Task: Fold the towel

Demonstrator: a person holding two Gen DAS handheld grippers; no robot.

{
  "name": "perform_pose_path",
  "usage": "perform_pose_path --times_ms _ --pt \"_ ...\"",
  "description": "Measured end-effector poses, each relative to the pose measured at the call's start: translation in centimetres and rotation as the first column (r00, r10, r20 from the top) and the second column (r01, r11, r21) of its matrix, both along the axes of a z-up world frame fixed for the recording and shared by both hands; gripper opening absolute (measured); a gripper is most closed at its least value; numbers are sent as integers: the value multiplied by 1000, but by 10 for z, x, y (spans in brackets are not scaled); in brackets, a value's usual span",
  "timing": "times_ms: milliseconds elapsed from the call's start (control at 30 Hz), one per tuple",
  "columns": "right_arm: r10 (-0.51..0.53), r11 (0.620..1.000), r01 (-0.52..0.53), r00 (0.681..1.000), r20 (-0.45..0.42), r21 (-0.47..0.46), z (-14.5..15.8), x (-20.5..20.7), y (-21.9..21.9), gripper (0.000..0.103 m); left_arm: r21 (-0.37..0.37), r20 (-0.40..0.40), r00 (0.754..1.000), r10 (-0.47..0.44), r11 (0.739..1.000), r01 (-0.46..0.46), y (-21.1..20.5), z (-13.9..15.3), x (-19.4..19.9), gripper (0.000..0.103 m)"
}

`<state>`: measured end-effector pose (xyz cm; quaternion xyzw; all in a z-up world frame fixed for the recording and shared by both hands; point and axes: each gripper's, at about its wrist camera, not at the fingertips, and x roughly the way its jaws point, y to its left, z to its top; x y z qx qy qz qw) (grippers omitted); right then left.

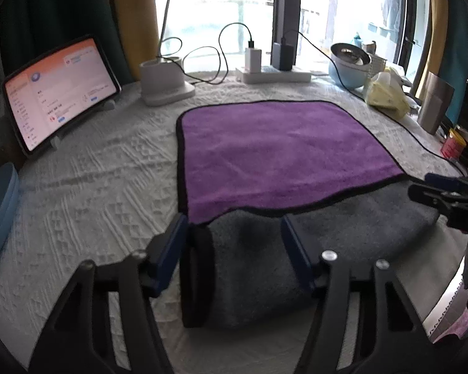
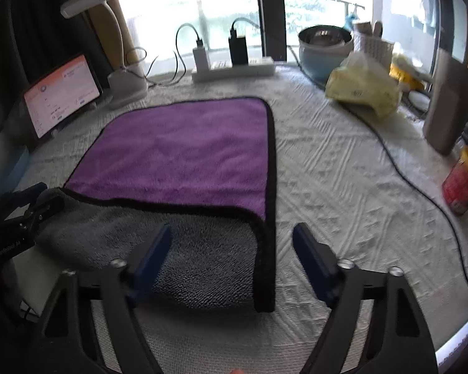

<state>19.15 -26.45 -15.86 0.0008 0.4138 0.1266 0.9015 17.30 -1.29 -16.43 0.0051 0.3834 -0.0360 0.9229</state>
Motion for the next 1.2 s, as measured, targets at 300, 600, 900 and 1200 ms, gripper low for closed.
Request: perform_pose_path --times_ms 300,600,900,1200 --pt "26 997 -26 1000 4 -76 -9 -1 8 19 4 -7 1000 13 1000 -13 5 -4 -2 29" --pt "66 991 -54 994 89 -125 7 -13 12 13 -47 22 1000 -4 999 5 5 9 -9 16" --pt "80 992 -62 983 167 -110 39 -13 15 13 -68 84 996 2 998 4 9 36 -9 15" --pt "68 996 -53 976 209 -76 56 6 12 13 -64 125 992 1 998 7 11 53 6 16"
